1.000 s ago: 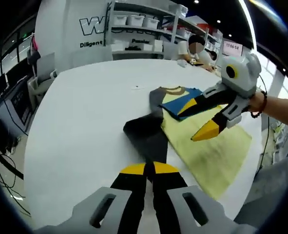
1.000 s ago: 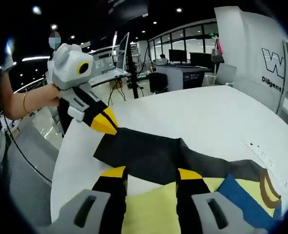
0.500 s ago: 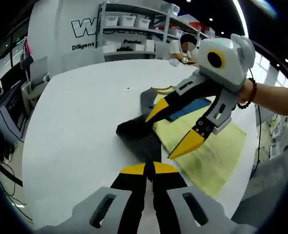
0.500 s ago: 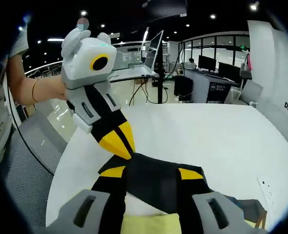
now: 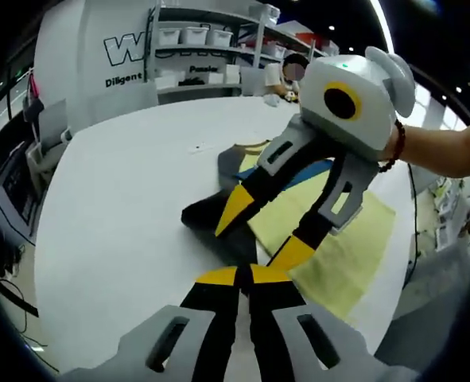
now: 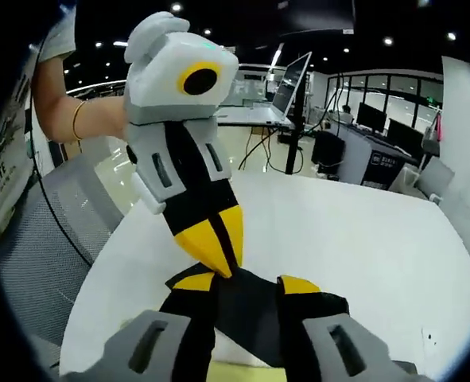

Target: Fold the garment on the visible template until the final outline fits inside the template.

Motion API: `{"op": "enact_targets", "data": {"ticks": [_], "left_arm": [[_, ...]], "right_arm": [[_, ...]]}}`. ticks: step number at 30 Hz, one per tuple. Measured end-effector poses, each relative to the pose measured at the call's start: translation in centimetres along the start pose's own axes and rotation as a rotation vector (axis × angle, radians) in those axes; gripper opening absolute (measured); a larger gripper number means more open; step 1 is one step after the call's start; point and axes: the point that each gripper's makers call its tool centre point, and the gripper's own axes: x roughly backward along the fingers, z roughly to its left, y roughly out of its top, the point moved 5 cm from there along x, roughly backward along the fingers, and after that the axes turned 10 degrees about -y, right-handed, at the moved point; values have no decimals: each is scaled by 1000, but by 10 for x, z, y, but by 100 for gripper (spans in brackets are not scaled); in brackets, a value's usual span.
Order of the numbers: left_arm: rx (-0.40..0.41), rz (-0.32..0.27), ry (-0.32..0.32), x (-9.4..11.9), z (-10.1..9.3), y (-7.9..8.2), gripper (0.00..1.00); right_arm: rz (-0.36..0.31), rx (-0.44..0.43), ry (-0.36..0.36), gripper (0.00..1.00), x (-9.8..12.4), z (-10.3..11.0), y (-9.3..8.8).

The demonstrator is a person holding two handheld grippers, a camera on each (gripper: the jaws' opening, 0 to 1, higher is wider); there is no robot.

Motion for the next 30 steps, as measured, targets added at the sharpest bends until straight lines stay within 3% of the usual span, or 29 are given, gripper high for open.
{"op": "enact_targets", "data": {"ticks": [9, 16, 22, 30], "left_arm": [[-7, 6, 6, 3, 2, 0, 3], [-11, 7, 28, 2, 2, -1, 5], [16, 3, 50, 4, 0, -6, 27], [59, 2, 23, 2, -7, -24, 26]], "right_arm": [[8, 20, -16, 0, 1, 0, -4], [0, -7, -38, 0, 3, -3, -4], [-18, -63, -72, 0, 11, -9, -2], [-43, -99, -102, 0, 19, -16, 1]]}}
